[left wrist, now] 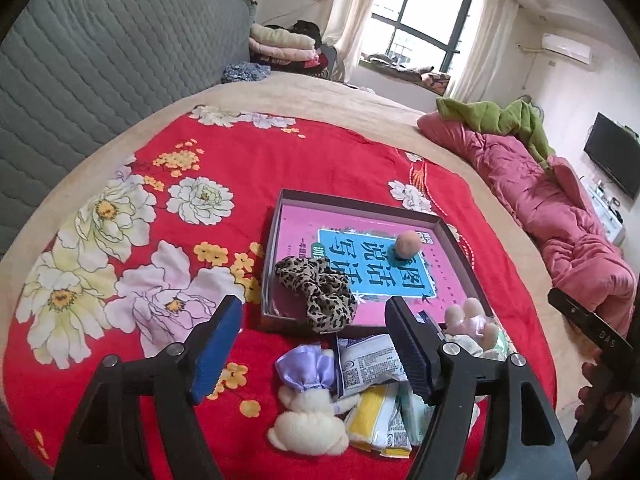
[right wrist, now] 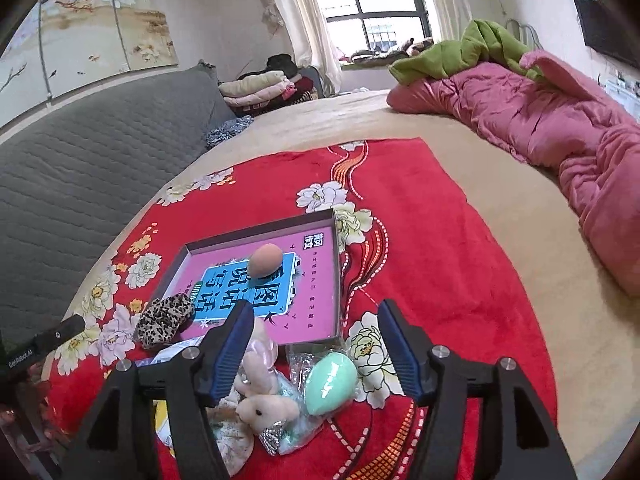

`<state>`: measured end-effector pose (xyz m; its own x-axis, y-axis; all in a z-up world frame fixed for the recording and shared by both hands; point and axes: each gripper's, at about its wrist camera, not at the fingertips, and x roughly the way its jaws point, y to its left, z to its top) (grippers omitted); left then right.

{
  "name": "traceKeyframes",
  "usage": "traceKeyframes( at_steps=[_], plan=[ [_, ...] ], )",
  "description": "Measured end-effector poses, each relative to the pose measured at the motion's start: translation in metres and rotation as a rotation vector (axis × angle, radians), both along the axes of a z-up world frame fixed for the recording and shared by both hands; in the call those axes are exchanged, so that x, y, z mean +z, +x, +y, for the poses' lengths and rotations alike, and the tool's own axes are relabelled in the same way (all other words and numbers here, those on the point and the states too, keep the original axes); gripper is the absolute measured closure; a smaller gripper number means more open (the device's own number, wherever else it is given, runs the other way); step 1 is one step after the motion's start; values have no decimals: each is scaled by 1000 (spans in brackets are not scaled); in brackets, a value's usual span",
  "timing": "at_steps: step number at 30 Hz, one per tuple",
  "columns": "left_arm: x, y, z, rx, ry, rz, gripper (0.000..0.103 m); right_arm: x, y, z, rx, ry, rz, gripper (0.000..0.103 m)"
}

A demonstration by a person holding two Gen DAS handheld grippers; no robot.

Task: Organize soft objects
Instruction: 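Withdraw both open tools from the box back toward the pile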

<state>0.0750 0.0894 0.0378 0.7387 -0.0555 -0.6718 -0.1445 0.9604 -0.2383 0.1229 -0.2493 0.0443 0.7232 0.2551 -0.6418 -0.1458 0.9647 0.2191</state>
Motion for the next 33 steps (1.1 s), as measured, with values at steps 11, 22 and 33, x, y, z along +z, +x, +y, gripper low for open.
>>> traceKeyframes(
  at_steps=[11, 22, 33],
  plan=[
    [3, -20, -1, 0, -1, 9, 28, 13, -20, -6, 0, -27, -55, 36],
    [0, -31, -5, -13, 8, 22, 28, 11, -35, 2, 32, -62, -61, 36],
    [-13, -37, -13, -30, 8, 64, 28, -5, -45, 7, 50, -69, -17, 36]
  ],
)
